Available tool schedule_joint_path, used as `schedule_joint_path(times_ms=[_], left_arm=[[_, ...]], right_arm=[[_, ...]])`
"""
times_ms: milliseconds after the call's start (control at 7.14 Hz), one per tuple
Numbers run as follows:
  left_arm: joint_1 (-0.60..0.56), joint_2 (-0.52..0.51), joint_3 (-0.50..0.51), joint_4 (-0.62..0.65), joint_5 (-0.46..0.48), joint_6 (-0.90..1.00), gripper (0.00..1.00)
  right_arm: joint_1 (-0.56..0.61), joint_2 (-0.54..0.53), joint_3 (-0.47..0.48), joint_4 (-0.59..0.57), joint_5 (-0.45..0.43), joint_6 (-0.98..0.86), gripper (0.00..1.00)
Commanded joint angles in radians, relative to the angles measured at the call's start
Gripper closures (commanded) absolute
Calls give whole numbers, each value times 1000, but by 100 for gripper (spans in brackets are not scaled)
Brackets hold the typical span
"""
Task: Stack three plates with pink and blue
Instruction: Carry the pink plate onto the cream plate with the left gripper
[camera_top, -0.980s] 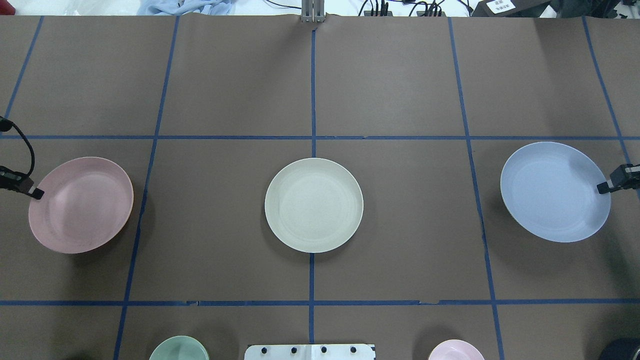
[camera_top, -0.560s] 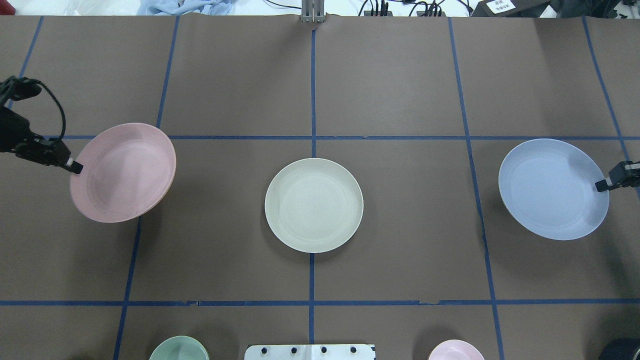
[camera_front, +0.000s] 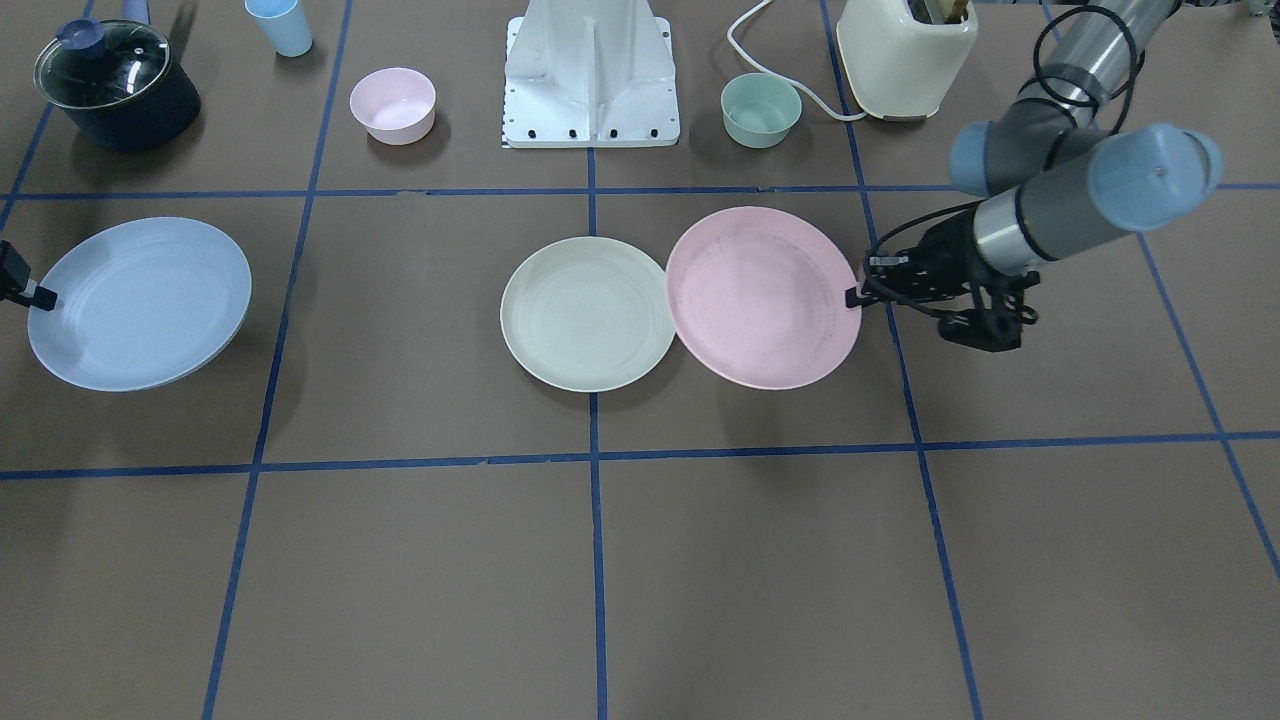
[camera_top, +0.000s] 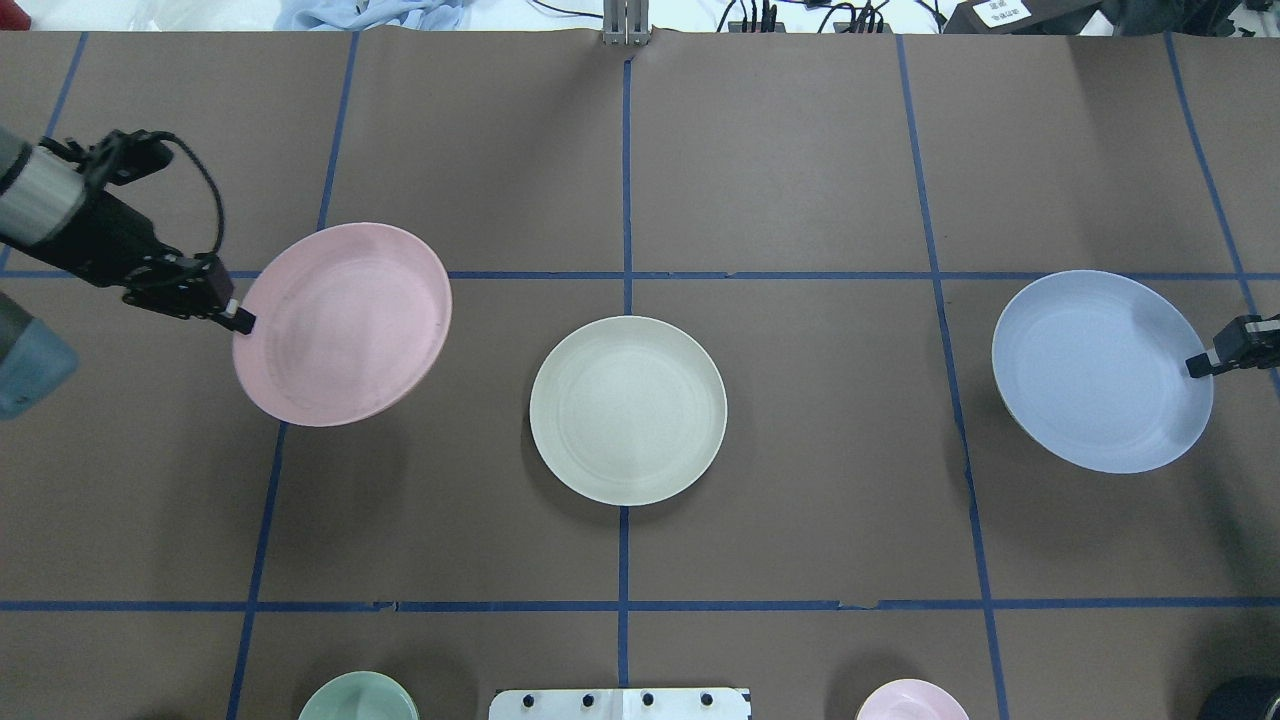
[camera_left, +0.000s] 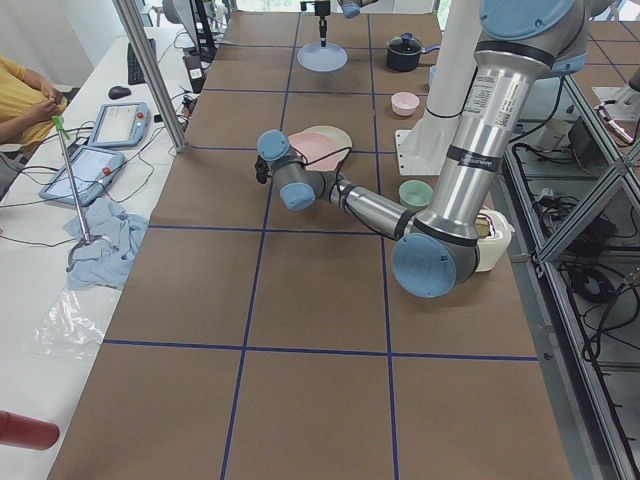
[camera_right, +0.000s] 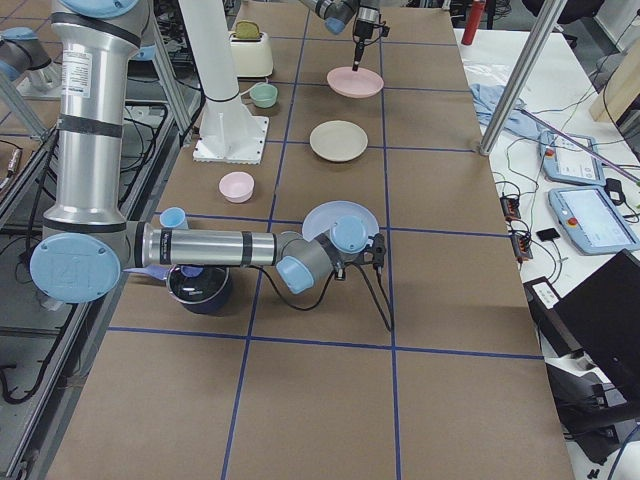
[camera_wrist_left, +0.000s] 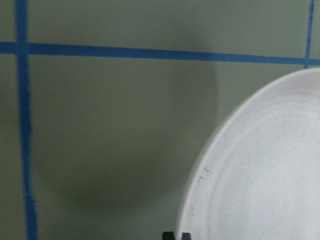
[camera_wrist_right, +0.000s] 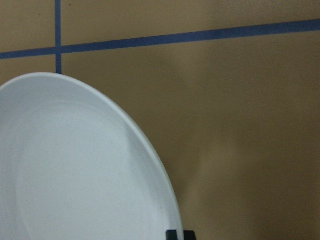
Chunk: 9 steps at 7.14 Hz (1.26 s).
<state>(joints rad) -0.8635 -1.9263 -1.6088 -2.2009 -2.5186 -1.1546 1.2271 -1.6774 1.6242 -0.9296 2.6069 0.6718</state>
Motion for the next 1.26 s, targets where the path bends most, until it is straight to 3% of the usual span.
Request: schedule_joint_path(times_ms=[0,420,700,1120], left_arm=[[124,-112,24,4,120,-109,100],[225,-175,52,4,257,-108,100],[245,-229,116,3,288,-106,100],[247,-232,119,4,288,-102,100]], right_arm=[[0,25,9,-2,1,37,100],[0,51,13,0,10,89,100],[0,53,14,0,10,89,100],[0,53,14,0,12,89,100]])
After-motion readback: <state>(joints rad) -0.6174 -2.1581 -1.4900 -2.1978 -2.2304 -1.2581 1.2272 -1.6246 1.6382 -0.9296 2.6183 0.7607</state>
